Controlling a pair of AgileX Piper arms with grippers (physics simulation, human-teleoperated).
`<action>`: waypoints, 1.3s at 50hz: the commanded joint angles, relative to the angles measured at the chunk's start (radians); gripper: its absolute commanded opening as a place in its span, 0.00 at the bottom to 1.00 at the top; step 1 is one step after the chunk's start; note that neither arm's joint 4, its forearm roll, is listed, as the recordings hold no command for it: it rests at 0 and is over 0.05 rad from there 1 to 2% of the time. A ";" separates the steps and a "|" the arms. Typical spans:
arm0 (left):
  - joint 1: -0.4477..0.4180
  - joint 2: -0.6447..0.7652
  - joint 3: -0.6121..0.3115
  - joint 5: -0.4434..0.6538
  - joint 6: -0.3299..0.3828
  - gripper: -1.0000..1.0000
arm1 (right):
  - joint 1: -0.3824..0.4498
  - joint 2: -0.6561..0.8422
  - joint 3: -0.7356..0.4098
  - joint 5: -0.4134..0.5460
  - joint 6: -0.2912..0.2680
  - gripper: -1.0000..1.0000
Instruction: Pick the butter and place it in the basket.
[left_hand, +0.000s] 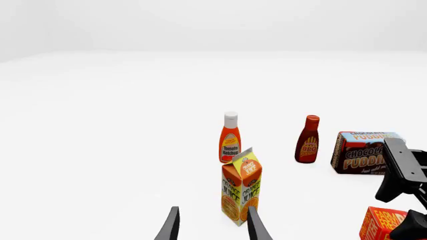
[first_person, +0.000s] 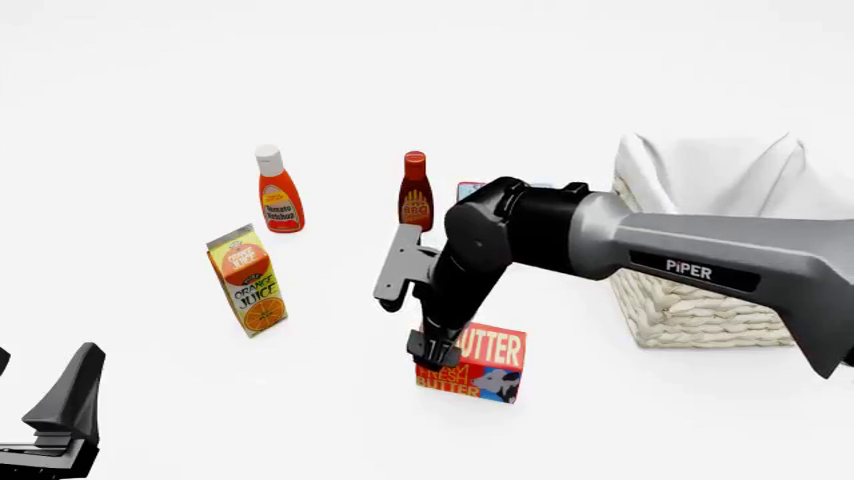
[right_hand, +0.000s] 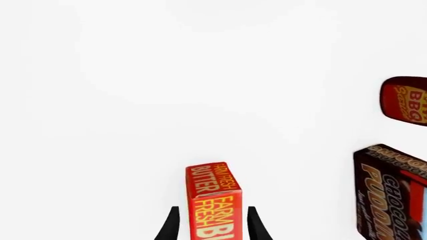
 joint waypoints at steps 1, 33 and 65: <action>0.000 0.000 0.000 0.000 0.000 1.00 | -0.004 0.005 0.009 -0.009 0.002 1.00; 0.000 0.000 0.000 0.000 0.000 1.00 | -0.013 0.034 0.012 -0.035 0.003 1.00; 0.000 0.000 0.000 0.000 0.000 1.00 | -0.013 0.066 0.005 -0.059 0.007 1.00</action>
